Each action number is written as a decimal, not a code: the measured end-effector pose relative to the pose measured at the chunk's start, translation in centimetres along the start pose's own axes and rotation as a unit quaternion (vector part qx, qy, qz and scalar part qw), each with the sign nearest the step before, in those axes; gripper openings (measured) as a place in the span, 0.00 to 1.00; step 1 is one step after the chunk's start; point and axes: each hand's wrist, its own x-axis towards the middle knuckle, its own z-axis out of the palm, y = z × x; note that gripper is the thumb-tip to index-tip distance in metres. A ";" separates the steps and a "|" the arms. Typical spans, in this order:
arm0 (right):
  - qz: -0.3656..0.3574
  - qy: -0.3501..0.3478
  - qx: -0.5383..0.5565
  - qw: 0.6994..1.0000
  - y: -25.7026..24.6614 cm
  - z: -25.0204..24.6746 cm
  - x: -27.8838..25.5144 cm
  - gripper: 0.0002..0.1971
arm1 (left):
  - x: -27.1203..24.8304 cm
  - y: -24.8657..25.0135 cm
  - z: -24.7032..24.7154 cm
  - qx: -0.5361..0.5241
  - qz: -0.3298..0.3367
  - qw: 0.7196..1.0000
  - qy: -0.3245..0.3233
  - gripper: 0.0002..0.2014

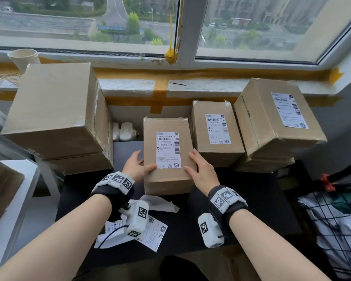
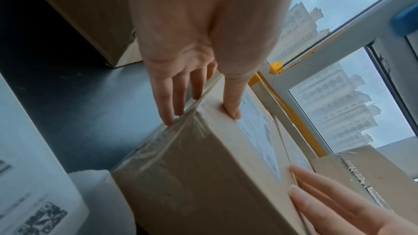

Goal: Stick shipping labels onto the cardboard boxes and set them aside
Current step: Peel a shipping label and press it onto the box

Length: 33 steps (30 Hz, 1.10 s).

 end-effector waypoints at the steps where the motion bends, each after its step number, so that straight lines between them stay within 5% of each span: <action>1: 0.027 0.017 0.034 0.999 0.0 0.2 0.1 0.29 | -0.1 0.0 -0.2 -0.008 -0.017 1.000 0.002 0.38; 8: 0.124 -0.005 0.200 0.972 0.8 -0.6 -0.2 0.29 | -0.3 -0.2 -0.5 -0.080 -0.065 0.995 0.001 0.22; 22: 0.029 0.000 0.313 0.949 -5.1 -4.5 -1.9 0.29 | -3.7 3.3 -6.1 -0.187 0.070 0.979 -0.041 0.13; 33: 0.028 0.138 0.266 0.954 -4.5 -13.1 -1.9 0.30 | -4.8 11.8 -1.0 -0.192 0.150 0.958 -0.154 0.26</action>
